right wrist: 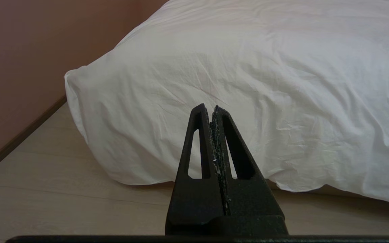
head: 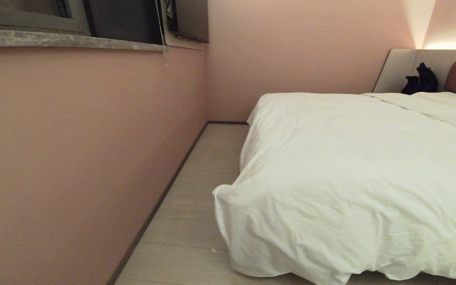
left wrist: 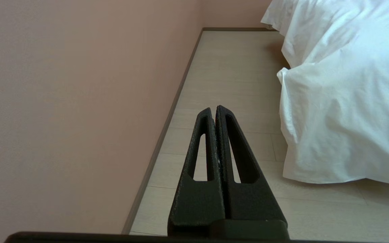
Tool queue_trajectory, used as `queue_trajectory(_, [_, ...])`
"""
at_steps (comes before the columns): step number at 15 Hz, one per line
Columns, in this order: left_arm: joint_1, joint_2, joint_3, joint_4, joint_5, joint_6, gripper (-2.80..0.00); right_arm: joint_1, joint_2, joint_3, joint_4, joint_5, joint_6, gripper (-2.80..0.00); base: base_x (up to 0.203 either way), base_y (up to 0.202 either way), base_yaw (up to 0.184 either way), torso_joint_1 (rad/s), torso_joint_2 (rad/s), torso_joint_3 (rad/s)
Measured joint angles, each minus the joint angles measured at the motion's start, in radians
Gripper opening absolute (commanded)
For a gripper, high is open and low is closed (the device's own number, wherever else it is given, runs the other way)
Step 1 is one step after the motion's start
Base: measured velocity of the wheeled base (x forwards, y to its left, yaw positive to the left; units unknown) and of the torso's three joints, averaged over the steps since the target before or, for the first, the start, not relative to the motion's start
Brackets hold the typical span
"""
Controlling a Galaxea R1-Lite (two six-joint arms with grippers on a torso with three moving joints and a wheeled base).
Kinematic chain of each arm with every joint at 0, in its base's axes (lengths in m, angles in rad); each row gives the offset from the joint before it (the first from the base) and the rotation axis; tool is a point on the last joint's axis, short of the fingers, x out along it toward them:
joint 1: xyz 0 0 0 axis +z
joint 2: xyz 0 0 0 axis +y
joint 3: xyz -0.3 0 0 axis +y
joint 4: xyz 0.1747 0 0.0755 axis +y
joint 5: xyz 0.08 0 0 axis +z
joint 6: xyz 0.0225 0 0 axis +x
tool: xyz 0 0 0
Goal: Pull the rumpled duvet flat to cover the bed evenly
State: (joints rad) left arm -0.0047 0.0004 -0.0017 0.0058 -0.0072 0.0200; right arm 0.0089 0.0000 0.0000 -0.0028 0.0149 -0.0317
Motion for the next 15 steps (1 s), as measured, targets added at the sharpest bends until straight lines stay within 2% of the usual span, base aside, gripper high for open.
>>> queue_trajectory(15, [0.000,0.000,0.000,0.000,0.000,0.000,-2.80,0.000,0.000,0.000,0.000,0.000,0.000,-2.80,0.000,0.000,0.000,0.000,0.00,0.000])
